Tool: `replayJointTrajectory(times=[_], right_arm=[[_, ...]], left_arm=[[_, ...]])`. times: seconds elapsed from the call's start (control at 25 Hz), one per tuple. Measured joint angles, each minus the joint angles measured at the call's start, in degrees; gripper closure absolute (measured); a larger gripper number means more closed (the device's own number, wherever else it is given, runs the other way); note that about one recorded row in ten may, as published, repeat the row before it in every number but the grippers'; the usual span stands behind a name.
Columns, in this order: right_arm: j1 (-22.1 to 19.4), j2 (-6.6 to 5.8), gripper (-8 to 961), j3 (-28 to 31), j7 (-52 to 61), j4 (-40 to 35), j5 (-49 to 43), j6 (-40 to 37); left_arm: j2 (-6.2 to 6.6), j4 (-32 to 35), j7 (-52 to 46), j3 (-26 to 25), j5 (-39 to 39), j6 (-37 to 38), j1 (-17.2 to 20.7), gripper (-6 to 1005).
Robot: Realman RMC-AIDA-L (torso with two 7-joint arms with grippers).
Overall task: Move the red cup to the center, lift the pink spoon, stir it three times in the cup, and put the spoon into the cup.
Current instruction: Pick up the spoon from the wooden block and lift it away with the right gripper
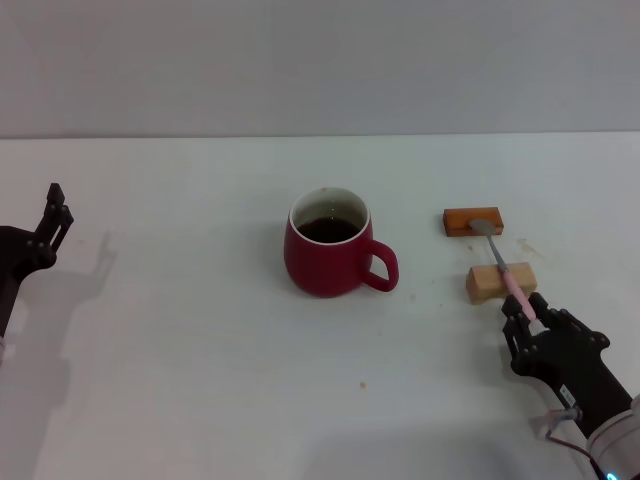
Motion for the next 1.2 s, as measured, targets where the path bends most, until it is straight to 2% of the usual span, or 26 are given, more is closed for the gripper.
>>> replayJointTrajectory(times=[0.08,0.32,1.2], right_arm=[[0.06,-0.01,625,0.08,1.3,-0.13,0.12,0.37],[0.04,-0.07,790,0.24,2.02,-0.22,0.19,0.12],[-1.58,0.05,791,0.95,0.7,0.31,0.22,-3.48]], left_arm=[[0.0,0.07,0.0,0.02,0.0,0.04,0.06,149],[0.0,0.02,0.0,0.1,0.0,0.04,0.08,149],[0.0,0.24,0.0,0.46,0.0,0.22,-0.15,149]])
